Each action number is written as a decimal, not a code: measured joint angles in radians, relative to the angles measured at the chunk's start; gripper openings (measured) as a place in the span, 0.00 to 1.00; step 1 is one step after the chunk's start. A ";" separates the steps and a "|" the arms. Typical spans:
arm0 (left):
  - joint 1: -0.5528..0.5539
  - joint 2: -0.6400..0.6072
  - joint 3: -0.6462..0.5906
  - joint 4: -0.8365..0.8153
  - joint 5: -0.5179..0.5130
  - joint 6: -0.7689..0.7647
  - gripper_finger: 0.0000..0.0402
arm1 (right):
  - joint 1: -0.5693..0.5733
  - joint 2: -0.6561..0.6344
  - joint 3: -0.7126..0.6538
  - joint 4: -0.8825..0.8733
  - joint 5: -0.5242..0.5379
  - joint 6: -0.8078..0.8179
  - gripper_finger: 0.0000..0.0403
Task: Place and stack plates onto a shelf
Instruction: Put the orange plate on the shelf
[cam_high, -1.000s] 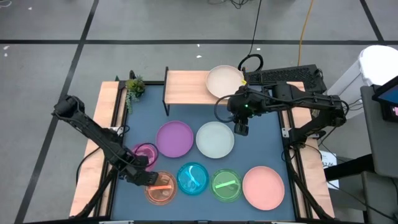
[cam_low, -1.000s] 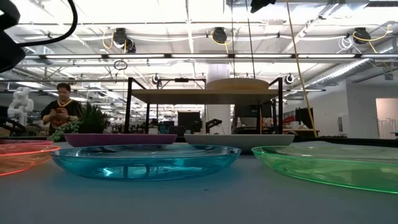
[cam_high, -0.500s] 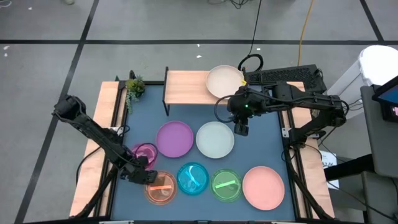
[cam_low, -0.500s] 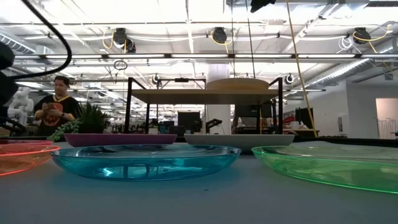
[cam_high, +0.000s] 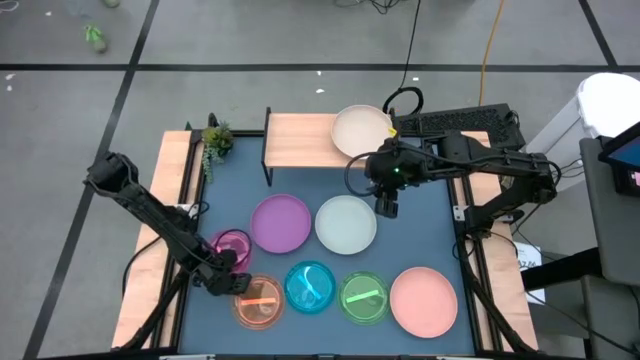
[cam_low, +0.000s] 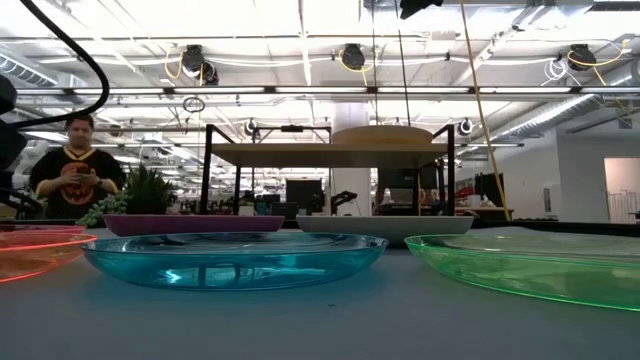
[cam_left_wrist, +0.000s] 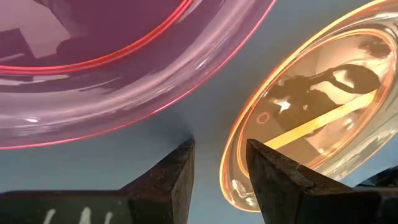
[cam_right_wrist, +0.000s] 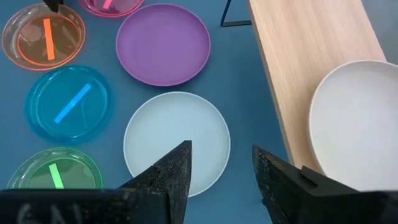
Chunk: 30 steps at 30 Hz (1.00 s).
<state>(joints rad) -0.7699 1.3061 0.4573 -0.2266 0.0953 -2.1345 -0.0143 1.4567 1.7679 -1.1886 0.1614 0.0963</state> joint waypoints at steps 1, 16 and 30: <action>-0.004 0.000 -0.011 0.017 -0.005 -0.006 0.38 | 0.000 0.000 0.000 0.004 0.007 0.000 0.37; -0.012 0.004 -0.042 0.146 -0.067 -0.010 0.38 | -0.019 0.000 0.000 0.063 0.026 -0.003 0.37; -0.012 0.004 -0.043 0.144 -0.103 0.046 0.27 | -0.019 0.000 0.000 0.063 0.051 0.000 0.37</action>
<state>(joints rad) -0.7818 1.3098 0.4145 -0.0830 -0.0078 -2.0880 -0.0334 1.4570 1.7679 -1.1255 0.2127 0.0959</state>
